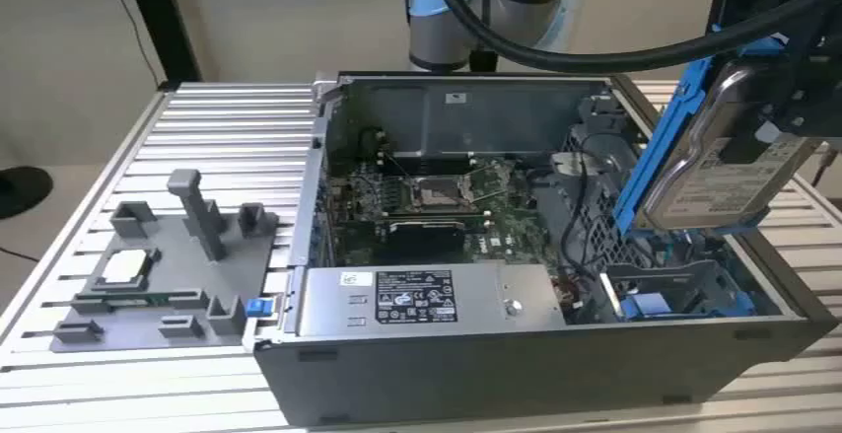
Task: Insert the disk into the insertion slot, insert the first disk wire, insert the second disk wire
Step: 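Insert the disk into the insertion slot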
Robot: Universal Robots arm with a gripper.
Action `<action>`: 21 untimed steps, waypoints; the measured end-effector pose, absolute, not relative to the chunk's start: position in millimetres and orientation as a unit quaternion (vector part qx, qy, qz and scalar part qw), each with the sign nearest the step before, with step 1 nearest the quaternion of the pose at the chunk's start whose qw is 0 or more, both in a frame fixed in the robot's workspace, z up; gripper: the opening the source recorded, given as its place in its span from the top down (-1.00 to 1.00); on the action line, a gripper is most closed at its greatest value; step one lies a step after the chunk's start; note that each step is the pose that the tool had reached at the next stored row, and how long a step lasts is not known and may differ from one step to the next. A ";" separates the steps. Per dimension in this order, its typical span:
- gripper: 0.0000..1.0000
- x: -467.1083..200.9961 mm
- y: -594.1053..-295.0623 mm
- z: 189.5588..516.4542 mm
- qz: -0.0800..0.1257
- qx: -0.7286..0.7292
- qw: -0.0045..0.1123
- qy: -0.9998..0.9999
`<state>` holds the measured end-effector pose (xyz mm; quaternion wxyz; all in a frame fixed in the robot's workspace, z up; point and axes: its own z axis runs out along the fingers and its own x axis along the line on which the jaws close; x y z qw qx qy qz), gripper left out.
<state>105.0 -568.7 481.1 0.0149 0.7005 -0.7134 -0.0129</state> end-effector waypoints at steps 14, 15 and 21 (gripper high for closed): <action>1.00 105.9 -574.1 480.9 -0.013 0.700 0.015 -0.713; 1.00 106.5 -577.8 481.0 -0.013 0.700 0.015 -0.713; 1.00 107.3 -591.2 473.1 -0.013 0.701 0.015 -0.713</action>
